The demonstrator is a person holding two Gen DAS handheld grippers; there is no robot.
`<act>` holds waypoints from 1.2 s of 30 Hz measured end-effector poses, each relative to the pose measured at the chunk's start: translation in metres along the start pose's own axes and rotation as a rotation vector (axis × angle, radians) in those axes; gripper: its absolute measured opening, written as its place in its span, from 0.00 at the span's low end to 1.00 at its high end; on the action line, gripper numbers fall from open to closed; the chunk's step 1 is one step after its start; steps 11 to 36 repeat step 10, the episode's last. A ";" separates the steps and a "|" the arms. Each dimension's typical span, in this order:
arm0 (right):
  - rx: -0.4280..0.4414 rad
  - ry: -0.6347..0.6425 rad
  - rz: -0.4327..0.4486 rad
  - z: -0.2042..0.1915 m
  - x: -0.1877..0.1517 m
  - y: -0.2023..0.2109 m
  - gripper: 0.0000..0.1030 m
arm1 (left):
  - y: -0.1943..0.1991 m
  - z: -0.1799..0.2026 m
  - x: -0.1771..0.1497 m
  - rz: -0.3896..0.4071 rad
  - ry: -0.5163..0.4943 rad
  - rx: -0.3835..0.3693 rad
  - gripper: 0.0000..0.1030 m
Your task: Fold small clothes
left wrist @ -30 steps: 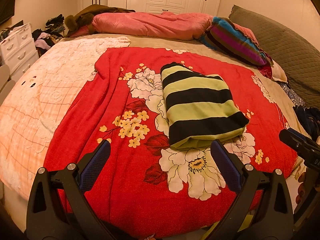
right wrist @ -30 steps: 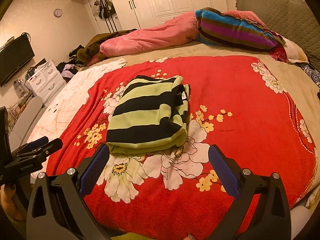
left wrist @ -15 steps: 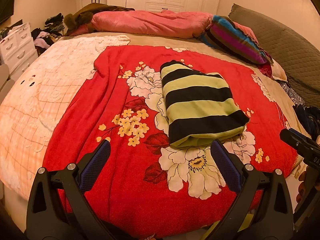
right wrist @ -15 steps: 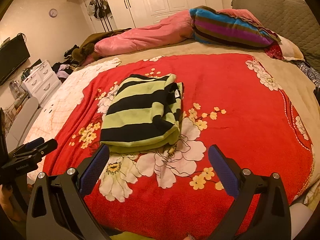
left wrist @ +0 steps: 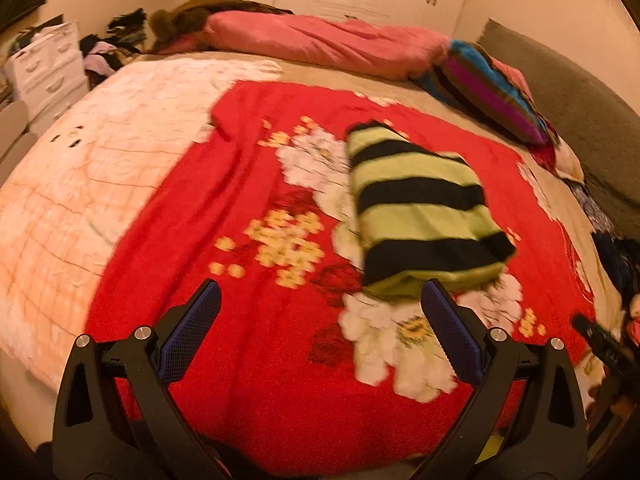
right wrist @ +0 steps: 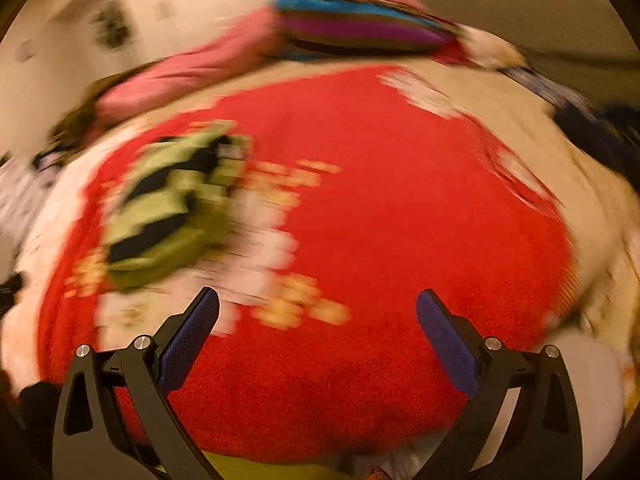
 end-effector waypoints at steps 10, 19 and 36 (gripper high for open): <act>-0.517 -0.769 -0.067 0.303 -0.141 0.011 0.96 | -0.033 -0.251 0.031 -0.067 0.375 0.270 0.91; -0.517 -0.769 -0.067 0.303 -0.141 0.011 0.96 | -0.033 -0.251 0.031 -0.067 0.375 0.270 0.91; -0.517 -0.769 -0.067 0.303 -0.141 0.011 0.96 | -0.033 -0.251 0.031 -0.067 0.375 0.270 0.91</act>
Point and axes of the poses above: each gripper's, at about its wrist camera, not at the fingertips, and y roughly against the way its jaws point, z to its right, x to its top, the point moved 9 cm from there along -y, roughly the way its jaws point, and after that the axes turned 12 degrees about -z, right-handed, at the moved point
